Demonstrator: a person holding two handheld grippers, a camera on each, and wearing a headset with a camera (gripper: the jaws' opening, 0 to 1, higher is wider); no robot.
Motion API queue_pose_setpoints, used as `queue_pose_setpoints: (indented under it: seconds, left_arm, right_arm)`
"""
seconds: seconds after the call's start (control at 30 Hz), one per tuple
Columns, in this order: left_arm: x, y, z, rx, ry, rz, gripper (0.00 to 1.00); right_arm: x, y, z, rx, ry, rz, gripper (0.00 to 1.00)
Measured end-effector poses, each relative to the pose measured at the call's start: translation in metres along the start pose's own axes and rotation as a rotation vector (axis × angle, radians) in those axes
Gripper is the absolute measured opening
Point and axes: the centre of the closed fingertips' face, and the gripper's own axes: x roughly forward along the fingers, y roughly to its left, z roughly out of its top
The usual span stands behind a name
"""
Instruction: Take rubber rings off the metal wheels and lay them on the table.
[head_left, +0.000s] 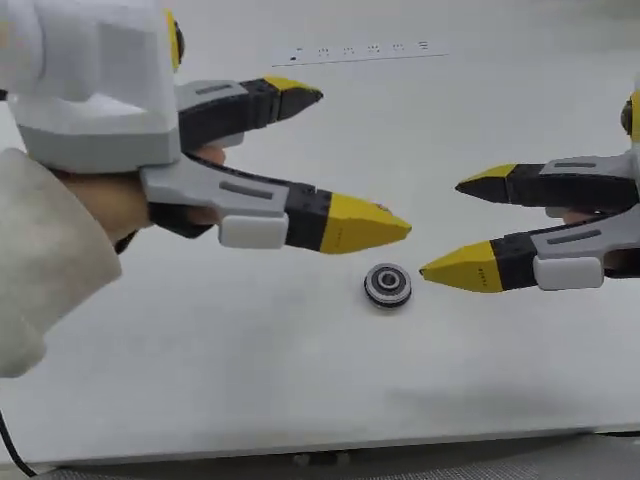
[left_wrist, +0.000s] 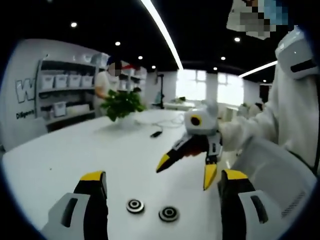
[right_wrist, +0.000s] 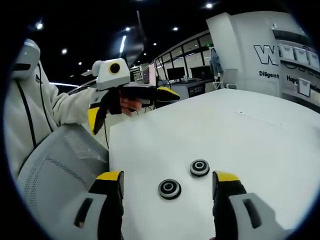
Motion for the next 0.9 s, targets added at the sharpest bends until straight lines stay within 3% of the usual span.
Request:
queue_pose_setpoints:
  seconds: [0.07, 0.13, 0.2, 0.4, 0.53, 0.7, 0.9]
  left_arm:
    - [0.006, -0.002, -0.008, -0.008, 0.012, -0.007, 0.95]
    - [0.01, -0.004, -0.005, -0.018, -0.036, 0.003, 0.94]
    - [0.014, -0.003, -0.01, -0.019, -0.035, 0.006, 0.93]
    - [0.017, -0.005, -0.032, -0.017, 0.015, 0.002, 0.87]
    - [0.018, -0.007, -0.049, 0.013, 0.072, -0.01, 0.79]
    - [0.021, -0.009, -0.06, -0.024, 0.08, -0.024, 0.77]
    - [0.023, -0.012, -0.067, -0.028, 0.09, -0.031, 0.72]
  right_arm:
    - [0.002, -0.002, -0.003, 0.0, 0.006, 0.005, 0.66]
    - [0.005, -0.004, -0.007, 0.001, 0.015, 0.006, 0.65]
    - [0.007, -0.008, -0.011, 0.004, 0.023, 0.007, 0.64]
    - [0.012, -0.007, -0.017, 0.008, 0.033, 0.018, 0.61]
    - [0.017, -0.007, -0.026, 0.003, 0.061, 0.022, 0.6]
    - [0.017, -0.006, -0.032, 0.006, 0.07, 0.029, 0.57]
    - [0.017, -0.006, -0.041, 0.01, 0.078, 0.027, 0.53]
